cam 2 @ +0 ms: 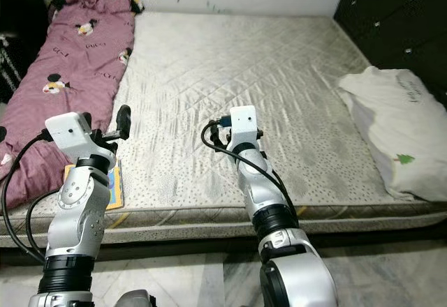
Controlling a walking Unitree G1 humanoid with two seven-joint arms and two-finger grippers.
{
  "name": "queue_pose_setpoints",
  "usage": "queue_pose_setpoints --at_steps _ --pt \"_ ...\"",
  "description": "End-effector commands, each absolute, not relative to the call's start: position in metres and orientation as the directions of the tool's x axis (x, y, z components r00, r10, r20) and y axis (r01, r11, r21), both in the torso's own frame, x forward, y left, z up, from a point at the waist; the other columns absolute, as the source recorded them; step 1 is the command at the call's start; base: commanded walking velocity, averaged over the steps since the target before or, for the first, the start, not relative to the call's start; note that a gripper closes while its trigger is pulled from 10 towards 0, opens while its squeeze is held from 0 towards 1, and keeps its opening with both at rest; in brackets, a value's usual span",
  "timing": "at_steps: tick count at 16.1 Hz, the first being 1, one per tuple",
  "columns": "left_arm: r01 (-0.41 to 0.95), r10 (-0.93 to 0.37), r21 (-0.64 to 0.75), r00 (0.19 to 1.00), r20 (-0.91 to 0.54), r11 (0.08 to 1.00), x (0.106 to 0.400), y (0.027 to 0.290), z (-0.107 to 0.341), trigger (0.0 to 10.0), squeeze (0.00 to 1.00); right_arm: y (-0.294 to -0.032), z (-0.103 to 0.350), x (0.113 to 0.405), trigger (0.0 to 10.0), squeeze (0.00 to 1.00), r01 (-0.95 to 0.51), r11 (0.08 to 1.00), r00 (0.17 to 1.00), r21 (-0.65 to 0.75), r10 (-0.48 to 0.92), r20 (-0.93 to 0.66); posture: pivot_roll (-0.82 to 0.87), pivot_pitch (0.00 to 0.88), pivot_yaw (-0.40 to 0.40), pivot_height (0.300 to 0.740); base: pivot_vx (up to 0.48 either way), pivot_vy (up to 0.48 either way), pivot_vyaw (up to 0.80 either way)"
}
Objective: Clean up the room
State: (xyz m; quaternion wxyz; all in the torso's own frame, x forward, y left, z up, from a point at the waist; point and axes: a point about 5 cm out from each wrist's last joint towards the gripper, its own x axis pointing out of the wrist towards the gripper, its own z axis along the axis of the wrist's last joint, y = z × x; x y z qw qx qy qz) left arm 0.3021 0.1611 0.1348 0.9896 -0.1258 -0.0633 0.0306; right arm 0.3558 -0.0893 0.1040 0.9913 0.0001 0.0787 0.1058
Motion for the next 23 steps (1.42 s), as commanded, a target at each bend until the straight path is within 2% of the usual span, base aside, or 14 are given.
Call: queue_pose_setpoints --at_steps 1,6,11,23 --pt "-0.034 0.068 -0.249 0.989 0.129 0.968 0.3034 0.1598 0.1382 10.0 0.0 -0.0896 0.1062 0.358 10.0 0.0 -0.203 0.979 0.967 0.023 0.204 -0.152 0.08 0.0 -0.043 0.74 0.304 0.0 0.0" --pt "-0.033 0.067 -0.251 0.99 0.127 0.967 0.304 0.1598 0.1381 10.0 0.0 -0.0897 0.1067 0.3586 10.0 0.0 -0.199 0.98 0.968 0.025 0.201 -0.152 0.08 0.0 -0.042 0.74 0.288 0.0 0.0" --pt "-0.055 0.087 -0.277 0.99 0.106 0.959 0.3058 0.1595 0.136 10.0 0.0 -0.0902 0.1066 0.3592 10.0 0.0 -0.197 0.98 0.968 0.025 0.198 -0.151 0.08 0.0 -0.041 0.74 0.0 0.0 0.0" --pt "-0.056 0.088 -0.292 0.991 0.099 0.955 0.3076 0.1594 0.1352 10.0 0.0 -0.0895 0.1062 0.3597 10.0 0.0 -0.212 0.977 0.965 0.006 0.211 -0.155 0.08 0.0 -0.045 0.74 0.0 0.48 0.0"
